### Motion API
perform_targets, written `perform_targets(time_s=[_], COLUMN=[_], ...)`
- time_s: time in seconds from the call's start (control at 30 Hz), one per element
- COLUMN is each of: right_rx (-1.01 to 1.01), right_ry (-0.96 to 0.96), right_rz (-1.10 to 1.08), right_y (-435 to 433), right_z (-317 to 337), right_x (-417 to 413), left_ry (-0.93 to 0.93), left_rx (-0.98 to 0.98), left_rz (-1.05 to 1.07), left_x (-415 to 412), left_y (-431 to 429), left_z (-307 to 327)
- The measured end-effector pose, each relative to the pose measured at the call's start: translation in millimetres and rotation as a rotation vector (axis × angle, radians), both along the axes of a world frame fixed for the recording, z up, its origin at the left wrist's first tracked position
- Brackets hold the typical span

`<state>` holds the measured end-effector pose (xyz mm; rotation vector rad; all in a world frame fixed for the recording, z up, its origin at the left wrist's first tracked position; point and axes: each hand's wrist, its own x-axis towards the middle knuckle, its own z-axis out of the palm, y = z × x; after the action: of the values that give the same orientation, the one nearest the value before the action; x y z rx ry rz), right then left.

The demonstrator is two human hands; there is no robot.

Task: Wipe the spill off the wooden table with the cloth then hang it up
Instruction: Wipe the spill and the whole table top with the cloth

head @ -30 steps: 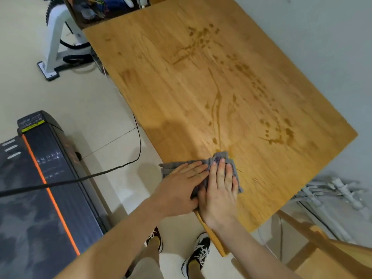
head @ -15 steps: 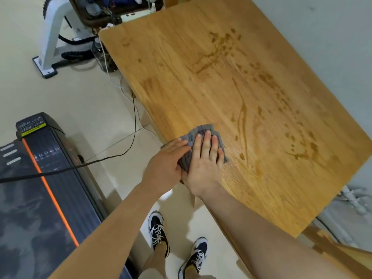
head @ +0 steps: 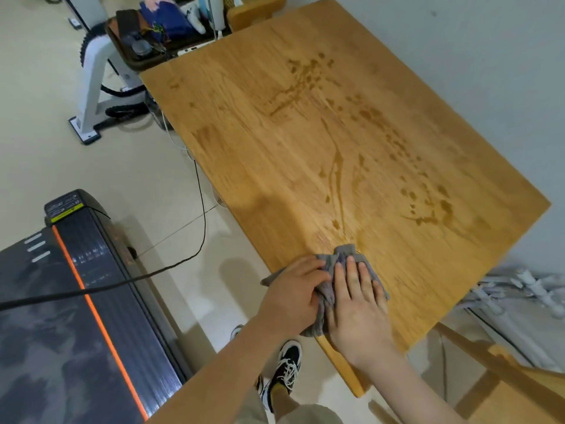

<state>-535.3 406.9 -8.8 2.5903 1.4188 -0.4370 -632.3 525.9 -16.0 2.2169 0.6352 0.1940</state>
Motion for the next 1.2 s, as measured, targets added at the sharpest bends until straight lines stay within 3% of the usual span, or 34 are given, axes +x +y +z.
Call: perform_targets(time_s=[0.1, 0.27, 0.43, 0.73, 1.2], right_rx=[-0.022, 0.03, 0.053, 0.081, 0.132], right_ry=[0.053, 0.083, 0.034, -0.027, -0.073], right_rz=[-0.042, -0.164, -0.073, -0.026, -0.046], right_y=[-6, 40, 85, 204, 357], right_z=[8, -14, -23, -30, -39], right_x=[6, -19, -20, -27, -35], left_ry=[-0.013, 0.057, 0.075, -0.057, -0.079], left_rx=[-0.011, -0.045, 0.026, 0.194, 0.251], left_rz=[0.039, 0.296, 0.389, 0.39, 0.262], left_x=[7, -1, -8, -12, -21], left_y=[0, 38, 83, 185, 338], left_z=[4, 3, -3, -19, -27])
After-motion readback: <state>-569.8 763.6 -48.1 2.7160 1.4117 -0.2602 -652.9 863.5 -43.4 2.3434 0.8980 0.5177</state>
